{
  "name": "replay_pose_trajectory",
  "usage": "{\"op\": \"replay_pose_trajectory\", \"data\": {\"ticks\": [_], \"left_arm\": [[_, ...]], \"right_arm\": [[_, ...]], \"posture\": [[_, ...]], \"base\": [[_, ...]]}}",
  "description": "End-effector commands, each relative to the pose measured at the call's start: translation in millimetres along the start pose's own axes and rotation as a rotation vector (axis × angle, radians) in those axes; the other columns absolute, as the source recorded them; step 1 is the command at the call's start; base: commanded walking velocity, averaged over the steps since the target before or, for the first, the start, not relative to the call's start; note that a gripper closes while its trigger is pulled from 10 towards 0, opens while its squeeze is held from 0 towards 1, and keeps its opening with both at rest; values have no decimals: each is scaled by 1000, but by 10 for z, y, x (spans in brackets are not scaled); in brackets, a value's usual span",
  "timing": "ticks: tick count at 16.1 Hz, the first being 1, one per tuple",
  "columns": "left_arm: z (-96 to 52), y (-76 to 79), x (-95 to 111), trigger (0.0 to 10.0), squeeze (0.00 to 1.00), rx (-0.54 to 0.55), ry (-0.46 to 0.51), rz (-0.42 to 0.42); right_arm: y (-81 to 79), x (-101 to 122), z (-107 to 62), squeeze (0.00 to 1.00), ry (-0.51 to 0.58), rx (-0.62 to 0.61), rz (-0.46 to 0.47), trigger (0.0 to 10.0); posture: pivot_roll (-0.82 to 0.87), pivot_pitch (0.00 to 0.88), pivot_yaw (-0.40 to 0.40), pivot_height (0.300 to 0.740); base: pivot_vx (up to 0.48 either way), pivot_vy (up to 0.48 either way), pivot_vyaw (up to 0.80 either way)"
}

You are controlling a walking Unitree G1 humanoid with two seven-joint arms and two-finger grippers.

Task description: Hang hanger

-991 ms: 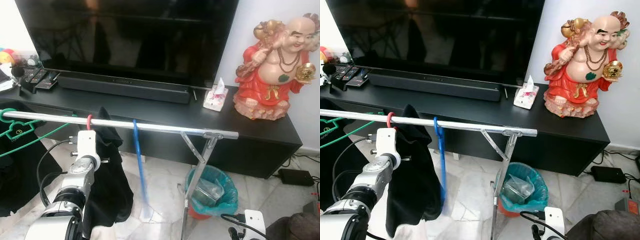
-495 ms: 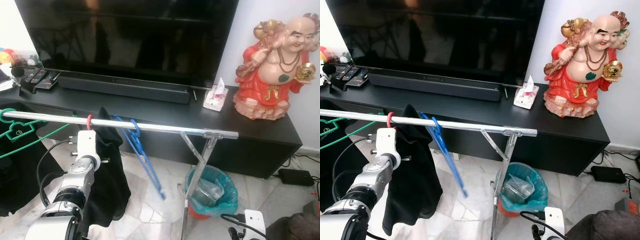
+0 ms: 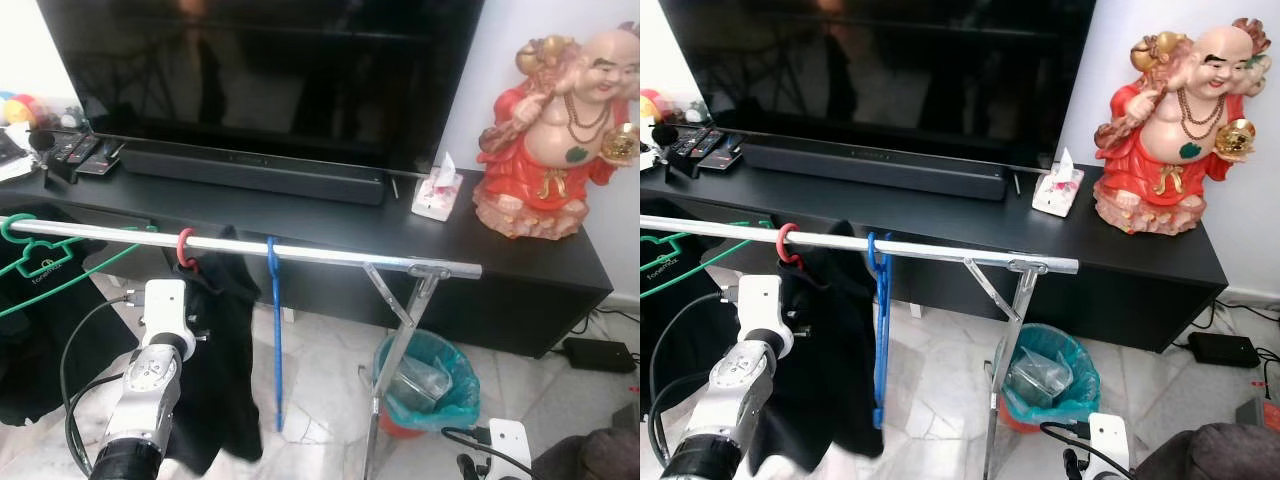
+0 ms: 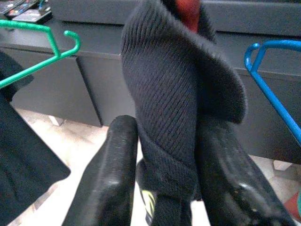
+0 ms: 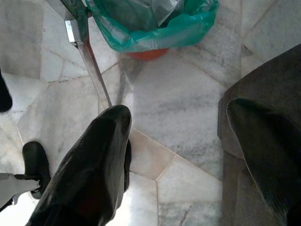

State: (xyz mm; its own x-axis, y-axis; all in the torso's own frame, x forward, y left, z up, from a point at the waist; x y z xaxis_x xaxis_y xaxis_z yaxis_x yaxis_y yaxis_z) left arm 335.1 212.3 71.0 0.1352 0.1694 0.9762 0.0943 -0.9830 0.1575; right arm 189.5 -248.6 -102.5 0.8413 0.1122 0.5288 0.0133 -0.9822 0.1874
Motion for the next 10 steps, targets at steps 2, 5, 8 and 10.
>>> {"op": "replay_pose_trajectory", "data": {"ticks": [2,5,8,10], "left_arm": [[-39,8,8,10000,1000,-3,-7,0],[-73,17,104,10000,1000,-4,53,-24],[-186,29,177,10000,1000,-2,83,-33],[-261,34,217,10000,1000,-7,105,-37]], "right_arm": [[0,-10,-1,0,-5,1,-3,10000],[-1,-6,0,0,-4,1,-1,10000],[-1,-4,0,0,-3,1,-1,10000],[-1,-4,0,0,-4,1,-1,10000]], "posture": [[53,0,-16,740],[55,0,-17,740],[57,0,-17,740],[58,0,-17,740]], "base": [[0,0,0],[0,0,0],[0,0,0],[0,0,0]]}}
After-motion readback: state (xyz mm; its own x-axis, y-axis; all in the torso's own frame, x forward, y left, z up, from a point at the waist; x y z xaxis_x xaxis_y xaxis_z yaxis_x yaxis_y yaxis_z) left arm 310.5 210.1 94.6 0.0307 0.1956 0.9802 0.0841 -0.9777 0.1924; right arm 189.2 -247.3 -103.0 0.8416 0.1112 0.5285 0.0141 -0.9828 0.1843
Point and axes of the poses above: a point about 5 cm out from each wrist's last joint towards the gripper, its own z axis pointing out of the wrist towards the gripper, its own x axis along the axis of the wrist's last joint, y = z × x, the point moved 3 cm from there along z, pointing out of the wrist towards the gripper, and after that the axes turned 13 degrees about -z, right-handed, at the moved point
